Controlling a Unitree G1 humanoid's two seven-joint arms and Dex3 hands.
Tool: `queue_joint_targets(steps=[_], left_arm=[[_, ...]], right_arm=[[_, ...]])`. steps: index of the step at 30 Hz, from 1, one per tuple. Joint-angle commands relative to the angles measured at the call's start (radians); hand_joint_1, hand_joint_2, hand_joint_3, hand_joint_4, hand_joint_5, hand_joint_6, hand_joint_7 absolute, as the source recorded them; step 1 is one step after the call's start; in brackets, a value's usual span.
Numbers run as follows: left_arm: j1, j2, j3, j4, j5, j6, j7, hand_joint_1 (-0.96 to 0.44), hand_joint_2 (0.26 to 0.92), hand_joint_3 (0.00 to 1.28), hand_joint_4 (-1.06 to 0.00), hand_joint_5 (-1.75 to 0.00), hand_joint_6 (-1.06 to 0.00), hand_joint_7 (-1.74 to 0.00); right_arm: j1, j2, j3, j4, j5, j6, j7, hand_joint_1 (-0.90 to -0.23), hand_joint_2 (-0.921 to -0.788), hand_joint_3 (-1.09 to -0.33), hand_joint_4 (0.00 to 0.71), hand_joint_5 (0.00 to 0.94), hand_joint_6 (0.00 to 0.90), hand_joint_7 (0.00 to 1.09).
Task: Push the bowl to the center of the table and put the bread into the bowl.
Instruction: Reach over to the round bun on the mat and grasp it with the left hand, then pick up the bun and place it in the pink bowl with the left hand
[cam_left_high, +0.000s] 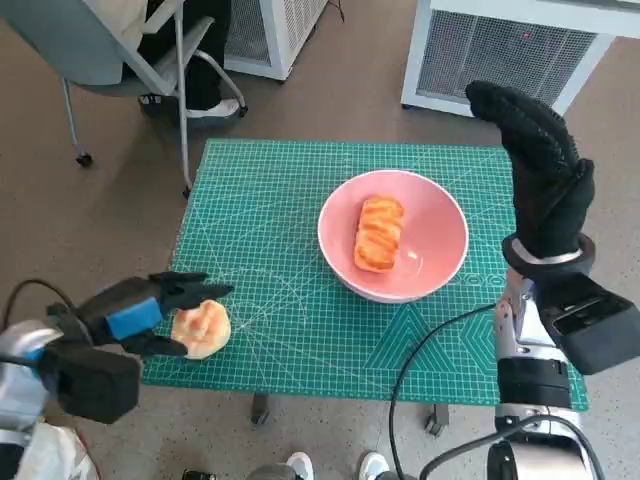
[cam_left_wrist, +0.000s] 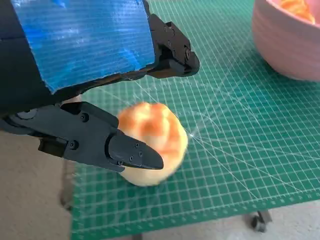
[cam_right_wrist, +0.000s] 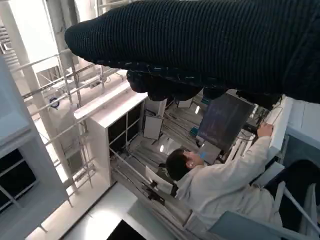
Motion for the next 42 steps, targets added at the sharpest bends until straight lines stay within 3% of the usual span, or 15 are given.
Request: queue_joint_targets(steps=[1,7,10,11,13,14,16,18,27,42], left_arm=[[0.006,0.002,-0.002,0.005,0.012,0.005,0.012,-0.19,0.906,0.01,-0.25,0.0,-0.33,0.0],[-0.022,-0.077,-0.082,0.108,0.076,0.036,0.053,-0.11,0.916,0.01,-0.27,-0.01,-0.34,0.0],[-0.028,-0.084,-0.097,0.109,0.107,0.078,0.067,-0.04,0.919,0.06,-0.36,-0.05,-0.42,-0.04],[-0.027,-0.085,-0.099,0.103,0.114,0.093,0.069,0.0,0.92,0.1,-0.43,-0.18,-0.49,-0.13],[-0.025,-0.084,-0.099,0.094,0.12,0.11,0.073,0.03,0.92,0.13,-0.45,-0.39,-0.5,-0.28],[-0.024,-0.083,-0.099,0.091,0.12,0.114,0.075,0.02,0.921,0.19,-0.44,-0.77,-0.46,-0.69],[-0.021,-0.079,-0.095,0.08,0.114,0.119,0.078,0.01,0.921,0.24,-0.43,-1.11,-0.42,-1.03],[-0.019,-0.076,-0.088,0.067,0.102,0.122,0.078,0.01,0.921,0.25,-0.43,-1.31,-0.45,-1.21],[-0.038,-0.061,-0.065,0.035,0.078,0.121,0.076,0.0,0.92,0.25,-0.41,-1.51,-0.5,-1.24],[-0.165,-0.064,0.013,-0.009,-0.022,0.118,0.057,0.0,0.92,0.21,-0.45,-1.47,-0.55,-1.2]], right_arm=[[0.005,-0.007,-0.001,0.003,0.004,0.012,0.01,-0.63,-0.921,-0.732,0.357,0.0,0.095,0.56],[0.003,-0.011,0.001,0.001,-0.008,0.013,0.004,-0.63,-0.921,-0.732,0.357,0.0,0.094,0.56],[0.003,-0.011,0.001,-0.002,-0.008,0.014,0.003,-0.632,-0.921,-0.732,0.357,0.0,0.094,0.56],[0.003,-0.012,0.001,-0.001,-0.009,0.013,0.003,-0.633,-0.921,-0.732,0.357,0.0,0.094,0.56],[0.002,-0.012,0.0,-0.001,-0.008,0.013,0.004,-0.634,-0.921,-0.731,0.357,0.0,0.094,0.56],[0.002,-0.012,0.0,0.0,-0.008,0.013,0.004,-0.635,-0.921,-0.731,0.357,0.0,0.094,0.56],[0.003,-0.011,-0.001,0.0,-0.004,0.013,0.006,-0.635,-0.921,-0.731,0.358,0.0,0.093,0.56],[0.002,-0.011,-0.002,0.004,0.0,0.011,0.008,-0.635,-0.921,-0.731,0.358,0.001,0.093,0.57],[0.0,-0.005,-0.003,0.013,-0.004,-0.001,0.004,-0.635,-0.921,-0.73,0.36,0.001,0.093,0.57],[0.004,-0.006,-0.004,0.011,-0.02,-0.017,-0.017,-0.632,-0.921,-0.731,0.36,0.001,0.096,0.57]])
